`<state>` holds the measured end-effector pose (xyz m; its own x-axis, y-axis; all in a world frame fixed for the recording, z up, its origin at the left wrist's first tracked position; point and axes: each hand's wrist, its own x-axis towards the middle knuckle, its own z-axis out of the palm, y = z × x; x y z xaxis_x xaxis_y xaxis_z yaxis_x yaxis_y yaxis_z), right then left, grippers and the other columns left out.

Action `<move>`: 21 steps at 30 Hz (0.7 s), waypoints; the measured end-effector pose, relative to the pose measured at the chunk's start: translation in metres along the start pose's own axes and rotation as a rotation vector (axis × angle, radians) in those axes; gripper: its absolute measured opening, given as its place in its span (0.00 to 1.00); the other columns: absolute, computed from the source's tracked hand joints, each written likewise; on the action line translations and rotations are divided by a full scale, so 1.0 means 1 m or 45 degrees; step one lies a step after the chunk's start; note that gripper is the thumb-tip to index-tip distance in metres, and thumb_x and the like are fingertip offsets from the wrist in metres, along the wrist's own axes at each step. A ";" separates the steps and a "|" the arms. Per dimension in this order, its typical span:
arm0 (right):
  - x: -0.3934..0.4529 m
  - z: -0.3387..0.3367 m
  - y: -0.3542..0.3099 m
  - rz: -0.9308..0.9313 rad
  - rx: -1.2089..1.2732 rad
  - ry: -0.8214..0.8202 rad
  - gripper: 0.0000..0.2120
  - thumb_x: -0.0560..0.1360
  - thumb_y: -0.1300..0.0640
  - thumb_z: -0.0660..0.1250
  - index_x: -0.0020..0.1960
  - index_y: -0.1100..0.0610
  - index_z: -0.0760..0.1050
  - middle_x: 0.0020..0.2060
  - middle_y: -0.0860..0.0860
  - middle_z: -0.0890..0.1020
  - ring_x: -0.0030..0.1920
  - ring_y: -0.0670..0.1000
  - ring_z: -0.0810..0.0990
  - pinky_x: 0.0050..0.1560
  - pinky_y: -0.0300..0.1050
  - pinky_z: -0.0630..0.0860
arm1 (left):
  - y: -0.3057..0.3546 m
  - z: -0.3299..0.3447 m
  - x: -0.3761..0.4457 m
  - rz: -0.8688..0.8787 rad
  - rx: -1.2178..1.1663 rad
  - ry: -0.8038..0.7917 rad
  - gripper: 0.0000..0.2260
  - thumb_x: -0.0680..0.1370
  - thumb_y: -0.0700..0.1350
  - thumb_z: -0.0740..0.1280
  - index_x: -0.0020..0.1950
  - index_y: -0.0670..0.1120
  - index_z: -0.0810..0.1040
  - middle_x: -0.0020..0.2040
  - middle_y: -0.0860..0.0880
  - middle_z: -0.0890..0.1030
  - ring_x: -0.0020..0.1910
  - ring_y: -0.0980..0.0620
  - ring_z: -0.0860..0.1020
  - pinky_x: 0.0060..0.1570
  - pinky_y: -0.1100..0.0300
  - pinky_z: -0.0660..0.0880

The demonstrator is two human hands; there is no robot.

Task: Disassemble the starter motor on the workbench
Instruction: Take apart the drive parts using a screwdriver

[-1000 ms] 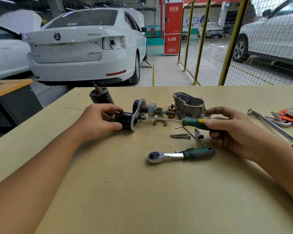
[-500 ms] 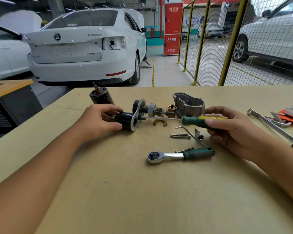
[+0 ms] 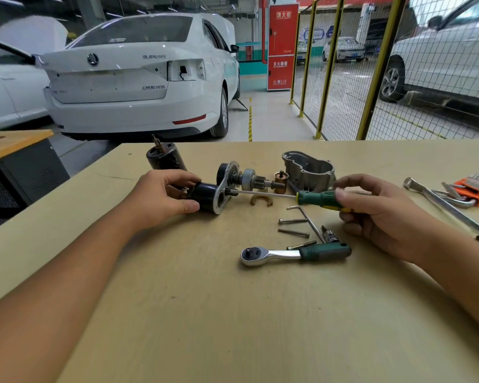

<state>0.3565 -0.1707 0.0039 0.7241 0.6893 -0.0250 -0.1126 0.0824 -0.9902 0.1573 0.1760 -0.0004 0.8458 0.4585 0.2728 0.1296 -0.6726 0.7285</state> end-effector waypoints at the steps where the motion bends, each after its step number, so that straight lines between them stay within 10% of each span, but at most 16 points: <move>1: -0.001 0.002 -0.001 0.017 -0.043 0.003 0.12 0.71 0.48 0.75 0.52 0.51 0.82 0.44 0.60 0.82 0.31 0.50 0.74 0.26 0.42 0.72 | 0.000 0.000 0.000 0.000 -0.001 0.000 0.24 0.68 0.41 0.83 0.57 0.64 0.83 0.52 0.56 0.86 0.50 0.55 0.84 0.55 0.53 0.80; 9: 0.001 -0.002 0.001 -0.051 0.069 0.022 0.19 0.62 0.61 0.78 0.51 0.53 0.82 0.41 0.57 0.81 0.31 0.49 0.71 0.28 0.41 0.71 | 0.002 0.000 -0.001 -0.014 0.004 0.001 0.25 0.68 0.41 0.83 0.58 0.62 0.83 0.53 0.56 0.86 0.49 0.57 0.84 0.56 0.53 0.80; 15: -0.001 0.003 -0.002 0.042 -0.103 0.066 0.13 0.76 0.42 0.69 0.53 0.50 0.80 0.42 0.63 0.84 0.26 0.50 0.71 0.23 0.39 0.66 | 0.002 0.000 -0.001 -0.013 0.005 -0.004 0.25 0.68 0.40 0.83 0.60 0.61 0.83 0.53 0.55 0.86 0.50 0.55 0.84 0.57 0.52 0.80; 21: 0.001 0.000 0.003 -0.054 0.158 0.031 0.20 0.62 0.63 0.77 0.52 0.53 0.82 0.41 0.56 0.82 0.32 0.49 0.72 0.31 0.42 0.71 | 0.001 0.000 0.000 0.000 -0.006 -0.010 0.24 0.68 0.40 0.83 0.57 0.63 0.83 0.50 0.60 0.86 0.49 0.58 0.83 0.54 0.55 0.80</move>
<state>0.3572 -0.1696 0.0013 0.7460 0.6659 0.0117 -0.1638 0.2005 -0.9659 0.1572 0.1753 -0.0002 0.8500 0.4535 0.2680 0.1270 -0.6702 0.7313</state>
